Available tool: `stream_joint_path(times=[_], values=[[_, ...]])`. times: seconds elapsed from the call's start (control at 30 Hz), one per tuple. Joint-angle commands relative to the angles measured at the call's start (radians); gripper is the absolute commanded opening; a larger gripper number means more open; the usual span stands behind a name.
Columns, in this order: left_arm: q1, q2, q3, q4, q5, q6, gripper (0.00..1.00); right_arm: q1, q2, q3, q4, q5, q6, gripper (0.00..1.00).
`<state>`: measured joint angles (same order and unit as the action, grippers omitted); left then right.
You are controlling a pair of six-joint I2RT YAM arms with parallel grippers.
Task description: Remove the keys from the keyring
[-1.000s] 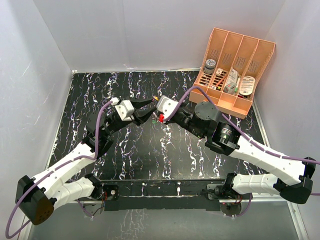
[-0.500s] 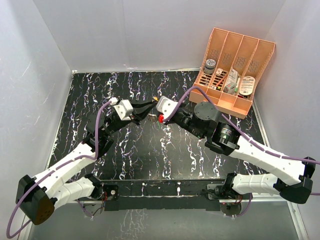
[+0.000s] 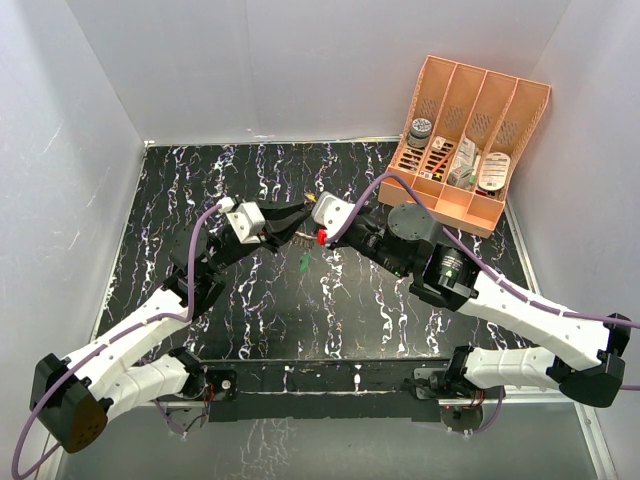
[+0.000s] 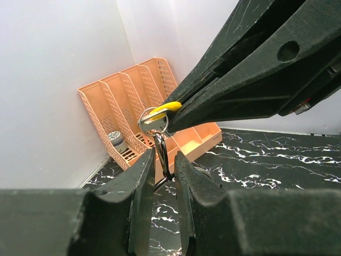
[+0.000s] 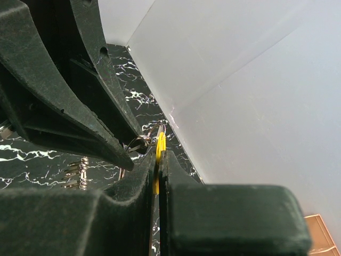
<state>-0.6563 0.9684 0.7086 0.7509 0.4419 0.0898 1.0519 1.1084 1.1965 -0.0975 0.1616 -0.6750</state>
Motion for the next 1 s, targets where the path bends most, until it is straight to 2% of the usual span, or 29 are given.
stream_joint_path(times=[0.0, 0.23, 0.47, 0.67, 0.73, 0.97], values=[[0.007, -0.019, 0.001, -0.003, 0.031, 0.01, 0.2, 0.003, -0.009, 0.027, 0.102, 0.011, -0.001, 0.0], [0.008, -0.007, 0.006, -0.011, 0.048, 0.013, 0.2, 0.003, -0.006, 0.026, 0.109, 0.012, -0.006, 0.0], [0.013, -0.011, 0.009, -0.025, 0.056, 0.022, 0.06, 0.003, -0.006, 0.024, 0.111, 0.015, -0.007, 0.0], [0.015, -0.016, 0.015, -0.07, 0.072, 0.036, 0.04, 0.003, -0.005, 0.024, 0.115, 0.022, -0.008, 0.0], [0.015, -0.017, 0.012, -0.072, 0.072, 0.036, 0.0, 0.003, -0.004, 0.022, 0.12, 0.024, -0.01, 0.0], [0.014, -0.013, 0.023, -0.083, 0.036, 0.038, 0.0, 0.003, -0.002, 0.021, 0.126, 0.031, -0.013, 0.0]])
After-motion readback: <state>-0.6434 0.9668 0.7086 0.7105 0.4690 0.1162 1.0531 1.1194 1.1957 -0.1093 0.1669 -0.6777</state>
